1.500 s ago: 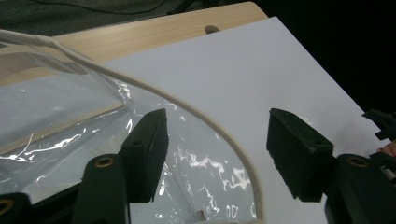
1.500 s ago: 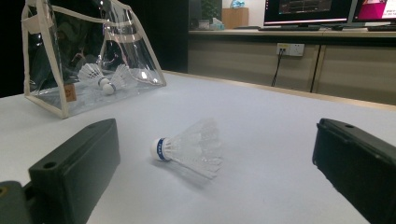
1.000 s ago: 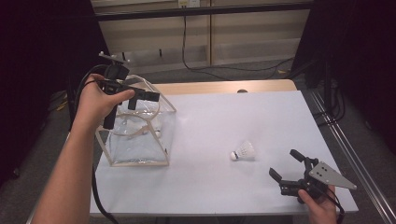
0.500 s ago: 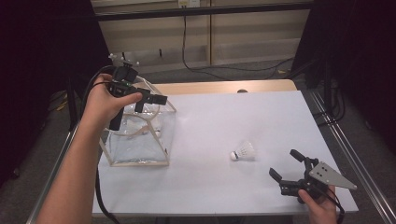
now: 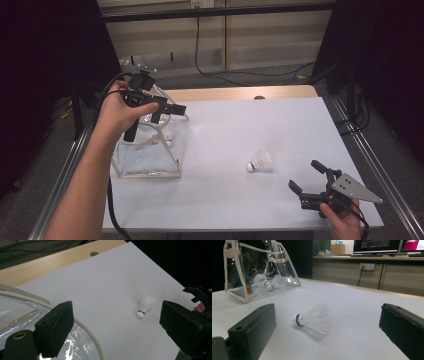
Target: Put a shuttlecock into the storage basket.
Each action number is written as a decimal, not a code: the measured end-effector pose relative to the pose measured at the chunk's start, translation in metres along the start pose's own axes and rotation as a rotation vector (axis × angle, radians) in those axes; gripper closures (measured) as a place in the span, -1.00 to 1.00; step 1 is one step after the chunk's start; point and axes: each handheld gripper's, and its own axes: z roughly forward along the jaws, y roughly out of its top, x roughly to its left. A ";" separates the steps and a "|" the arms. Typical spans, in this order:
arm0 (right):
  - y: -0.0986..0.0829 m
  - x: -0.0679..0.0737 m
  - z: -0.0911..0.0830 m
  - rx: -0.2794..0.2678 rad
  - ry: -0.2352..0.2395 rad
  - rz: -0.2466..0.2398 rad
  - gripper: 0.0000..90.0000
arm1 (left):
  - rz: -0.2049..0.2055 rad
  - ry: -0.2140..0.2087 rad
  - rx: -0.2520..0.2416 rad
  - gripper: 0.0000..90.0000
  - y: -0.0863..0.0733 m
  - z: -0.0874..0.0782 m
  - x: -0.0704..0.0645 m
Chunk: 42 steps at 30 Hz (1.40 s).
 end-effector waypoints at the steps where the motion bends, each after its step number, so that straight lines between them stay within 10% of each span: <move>1: 0.000 0.000 0.000 0.000 0.000 0.000 -0.98 | -0.003 -0.002 -0.002 -0.72 0.000 0.001 -0.001; 42: 0.000 0.000 0.000 0.004 0.000 -0.006 -0.98 | 0.025 -0.084 0.009 -0.79 -0.007 0.028 -0.018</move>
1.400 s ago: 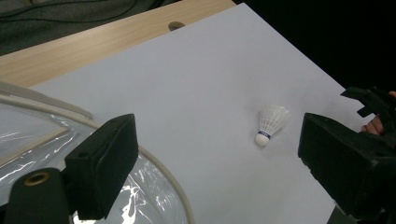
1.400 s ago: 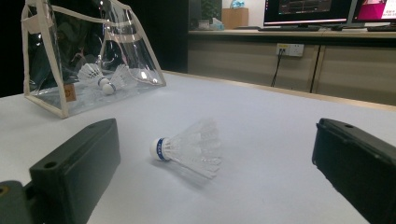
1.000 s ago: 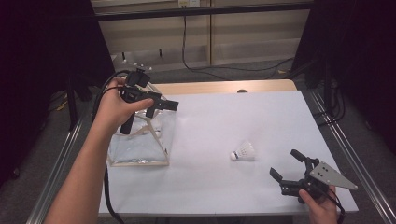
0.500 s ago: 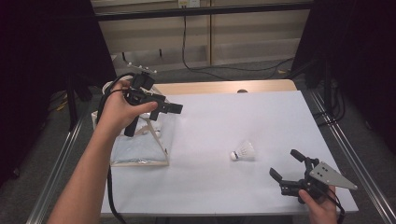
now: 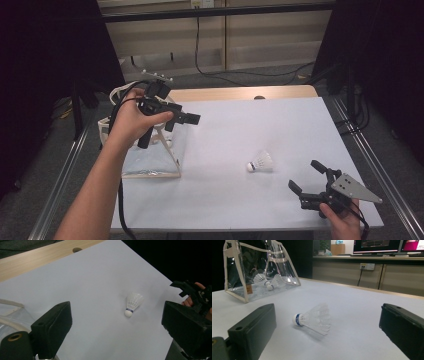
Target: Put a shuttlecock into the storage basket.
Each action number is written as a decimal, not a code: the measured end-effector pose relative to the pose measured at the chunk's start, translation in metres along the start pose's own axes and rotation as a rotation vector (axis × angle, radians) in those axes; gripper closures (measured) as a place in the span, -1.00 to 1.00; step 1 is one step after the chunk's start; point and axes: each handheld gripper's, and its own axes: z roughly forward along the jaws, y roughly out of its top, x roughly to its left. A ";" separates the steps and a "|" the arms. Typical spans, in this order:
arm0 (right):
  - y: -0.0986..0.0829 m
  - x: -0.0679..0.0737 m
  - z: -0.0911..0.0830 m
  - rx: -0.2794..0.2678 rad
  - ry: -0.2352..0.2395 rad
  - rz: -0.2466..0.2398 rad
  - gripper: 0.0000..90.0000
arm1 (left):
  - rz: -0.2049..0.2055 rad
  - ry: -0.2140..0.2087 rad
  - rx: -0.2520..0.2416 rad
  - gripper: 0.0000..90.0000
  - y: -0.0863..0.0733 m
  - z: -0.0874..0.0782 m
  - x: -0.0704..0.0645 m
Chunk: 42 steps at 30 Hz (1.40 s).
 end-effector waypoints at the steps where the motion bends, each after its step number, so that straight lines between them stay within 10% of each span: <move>1: 0.000 0.000 0.000 0.000 0.000 -0.002 -0.98 | 0.007 -0.006 0.000 -0.80 0.000 0.000 0.000; 42: 0.000 0.000 0.000 -0.001 0.001 0.002 -0.98 | 0.049 -0.053 0.021 -0.85 -0.009 0.028 -0.015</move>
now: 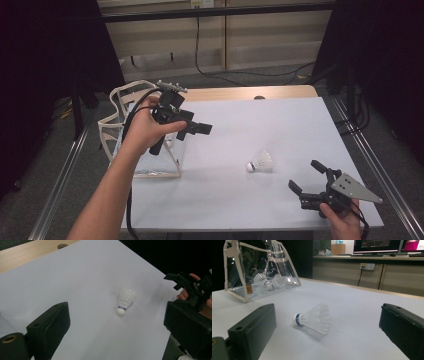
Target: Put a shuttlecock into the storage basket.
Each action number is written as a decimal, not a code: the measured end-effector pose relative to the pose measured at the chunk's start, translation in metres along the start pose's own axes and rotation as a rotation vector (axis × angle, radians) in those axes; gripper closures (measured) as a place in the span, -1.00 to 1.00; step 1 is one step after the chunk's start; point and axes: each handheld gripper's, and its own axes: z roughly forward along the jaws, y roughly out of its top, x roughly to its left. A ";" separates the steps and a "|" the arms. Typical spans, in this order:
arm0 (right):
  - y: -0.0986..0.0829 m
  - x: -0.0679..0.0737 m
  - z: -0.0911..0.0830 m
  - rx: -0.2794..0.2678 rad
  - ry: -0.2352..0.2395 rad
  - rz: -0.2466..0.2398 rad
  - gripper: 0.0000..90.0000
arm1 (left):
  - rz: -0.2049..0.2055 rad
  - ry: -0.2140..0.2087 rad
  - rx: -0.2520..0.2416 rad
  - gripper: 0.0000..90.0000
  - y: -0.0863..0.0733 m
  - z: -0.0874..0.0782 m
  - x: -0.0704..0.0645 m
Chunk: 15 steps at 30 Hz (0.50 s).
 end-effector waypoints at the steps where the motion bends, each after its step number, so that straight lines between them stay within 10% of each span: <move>1: 0.000 0.000 0.000 0.000 0.000 -0.001 -0.98 | -0.003 -0.001 -0.004 -0.85 0.000 0.001 0.000; 15: 0.000 0.000 0.000 0.000 -0.001 -0.004 -0.98 | 0.012 -0.016 0.006 -0.86 -0.006 0.011 -0.004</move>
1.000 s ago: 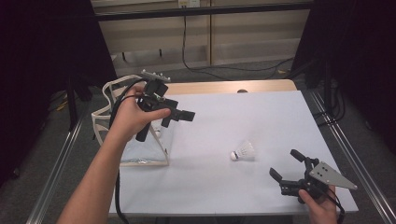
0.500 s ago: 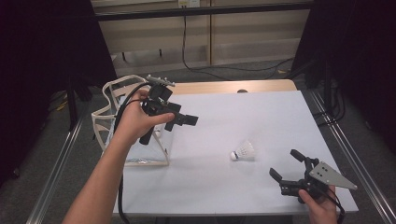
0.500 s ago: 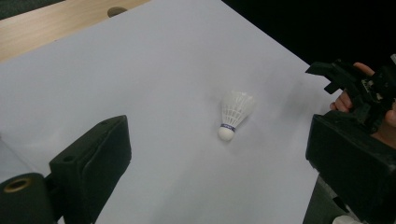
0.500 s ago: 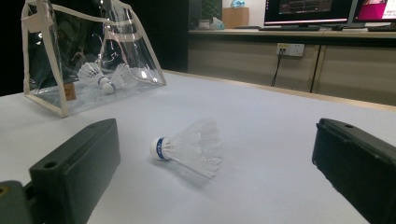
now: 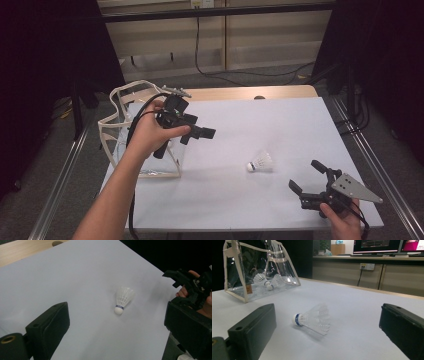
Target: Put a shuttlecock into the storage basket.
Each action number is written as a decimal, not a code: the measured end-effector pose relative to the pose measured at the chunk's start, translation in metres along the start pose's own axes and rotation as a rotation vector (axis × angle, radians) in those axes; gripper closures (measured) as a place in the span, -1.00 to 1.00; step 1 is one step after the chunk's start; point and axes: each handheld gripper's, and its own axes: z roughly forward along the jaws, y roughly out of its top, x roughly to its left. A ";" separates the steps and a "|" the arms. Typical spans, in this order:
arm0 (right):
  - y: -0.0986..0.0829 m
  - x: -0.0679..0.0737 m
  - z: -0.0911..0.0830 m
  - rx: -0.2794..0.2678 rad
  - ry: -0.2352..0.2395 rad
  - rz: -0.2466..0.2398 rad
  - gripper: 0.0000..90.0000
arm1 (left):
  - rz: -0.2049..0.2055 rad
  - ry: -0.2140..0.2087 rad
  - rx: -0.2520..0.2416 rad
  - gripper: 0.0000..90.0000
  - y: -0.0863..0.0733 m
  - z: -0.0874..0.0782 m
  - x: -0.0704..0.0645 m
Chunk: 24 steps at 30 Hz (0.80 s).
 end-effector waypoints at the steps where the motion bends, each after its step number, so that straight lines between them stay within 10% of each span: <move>1: 0.000 0.000 0.000 0.001 0.000 0.000 -0.98 | 0.004 0.002 0.000 -0.86 0.000 0.000 0.000; 24: 0.000 0.000 0.000 0.009 0.001 -0.001 -0.98 | 0.005 -0.011 0.005 -0.88 -0.010 0.015 -0.001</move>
